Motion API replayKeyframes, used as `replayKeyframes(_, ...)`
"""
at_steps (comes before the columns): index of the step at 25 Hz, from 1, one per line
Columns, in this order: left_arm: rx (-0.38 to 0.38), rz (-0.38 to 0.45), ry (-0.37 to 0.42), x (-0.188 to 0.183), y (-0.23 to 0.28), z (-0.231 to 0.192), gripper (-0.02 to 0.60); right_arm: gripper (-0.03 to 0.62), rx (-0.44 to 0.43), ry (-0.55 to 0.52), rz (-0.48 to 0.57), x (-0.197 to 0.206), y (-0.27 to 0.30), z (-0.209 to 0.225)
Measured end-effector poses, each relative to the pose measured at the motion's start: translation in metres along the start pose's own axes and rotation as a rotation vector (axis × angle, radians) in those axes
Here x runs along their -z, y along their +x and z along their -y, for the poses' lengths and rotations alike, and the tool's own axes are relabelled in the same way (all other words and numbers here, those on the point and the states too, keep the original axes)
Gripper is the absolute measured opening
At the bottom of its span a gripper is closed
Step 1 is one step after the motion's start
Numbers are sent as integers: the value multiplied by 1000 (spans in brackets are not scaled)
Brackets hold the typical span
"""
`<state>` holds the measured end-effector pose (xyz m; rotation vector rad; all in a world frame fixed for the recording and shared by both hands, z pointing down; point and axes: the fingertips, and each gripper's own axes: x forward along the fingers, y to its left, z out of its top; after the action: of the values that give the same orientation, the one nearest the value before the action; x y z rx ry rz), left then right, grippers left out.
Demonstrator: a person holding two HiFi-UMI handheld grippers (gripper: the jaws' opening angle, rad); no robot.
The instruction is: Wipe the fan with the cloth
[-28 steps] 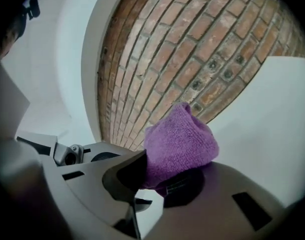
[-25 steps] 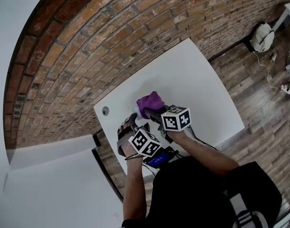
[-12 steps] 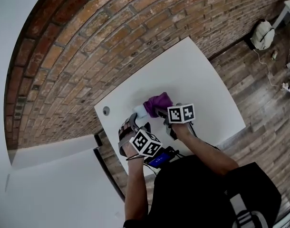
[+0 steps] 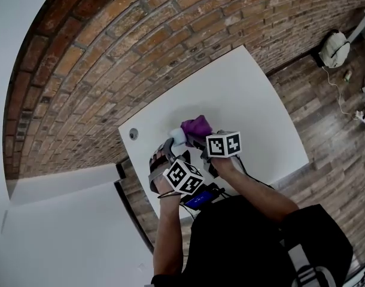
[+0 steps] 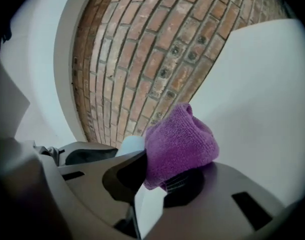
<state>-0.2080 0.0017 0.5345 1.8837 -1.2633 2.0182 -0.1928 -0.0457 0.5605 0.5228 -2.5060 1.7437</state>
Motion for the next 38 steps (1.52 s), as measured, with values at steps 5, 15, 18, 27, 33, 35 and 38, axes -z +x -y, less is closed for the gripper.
replayKeyframes(5,-12,-1,2,0,1,-1,296,72,100,-78,-97,14,5,37)
replayKeyframes(15,-17,9,-15,-1,1,-2,296,72,-95,-26,-9,-24,-3,-16)
replayKeyframes(18,-10,15,-20,-3,1,0,296,72,-82,69,-19,-9,5,0)
replayKeyframes(27,-16,18,-32,-2,1,0,296,71,186,-8,-251,47,9,84)
replayKeyframes(33,-18,21,-33,-2,2,-2,296,72,204,-93,-12,-17,-19,60)
replayKeyframes(35,-21,20,-31,-2,2,-3,296,72,96,-120,26,-29,-14,30)
replayKeyframes(38,-21,20,-34,-2,2,-3,296,72,-21,-59,-30,-13,7,5)
